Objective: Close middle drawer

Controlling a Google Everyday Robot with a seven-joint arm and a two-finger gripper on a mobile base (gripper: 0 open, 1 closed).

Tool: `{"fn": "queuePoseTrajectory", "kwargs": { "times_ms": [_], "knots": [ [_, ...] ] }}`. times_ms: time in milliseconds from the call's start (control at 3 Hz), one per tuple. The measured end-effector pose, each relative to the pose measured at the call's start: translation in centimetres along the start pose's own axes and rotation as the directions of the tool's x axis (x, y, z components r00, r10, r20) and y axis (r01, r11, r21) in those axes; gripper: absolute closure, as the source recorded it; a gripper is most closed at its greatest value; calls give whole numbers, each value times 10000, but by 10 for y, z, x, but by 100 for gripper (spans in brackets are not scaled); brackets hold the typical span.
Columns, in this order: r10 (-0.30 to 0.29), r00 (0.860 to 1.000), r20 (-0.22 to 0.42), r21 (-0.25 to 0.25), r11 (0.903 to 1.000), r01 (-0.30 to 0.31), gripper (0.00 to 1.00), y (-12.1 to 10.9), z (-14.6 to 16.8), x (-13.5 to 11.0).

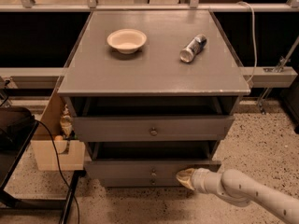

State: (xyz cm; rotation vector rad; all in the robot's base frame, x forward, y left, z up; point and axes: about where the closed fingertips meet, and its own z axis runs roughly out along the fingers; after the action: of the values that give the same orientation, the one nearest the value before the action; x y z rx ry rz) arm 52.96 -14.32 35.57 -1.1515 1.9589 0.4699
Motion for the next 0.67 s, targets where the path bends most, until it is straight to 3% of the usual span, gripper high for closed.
{"fn": "queuePoseTrajectory", "kwargs": {
  "times_ms": [667],
  "knots": [
    [-94,10000,4,164,9998,94,100,-18,10,-2]
  ]
}}
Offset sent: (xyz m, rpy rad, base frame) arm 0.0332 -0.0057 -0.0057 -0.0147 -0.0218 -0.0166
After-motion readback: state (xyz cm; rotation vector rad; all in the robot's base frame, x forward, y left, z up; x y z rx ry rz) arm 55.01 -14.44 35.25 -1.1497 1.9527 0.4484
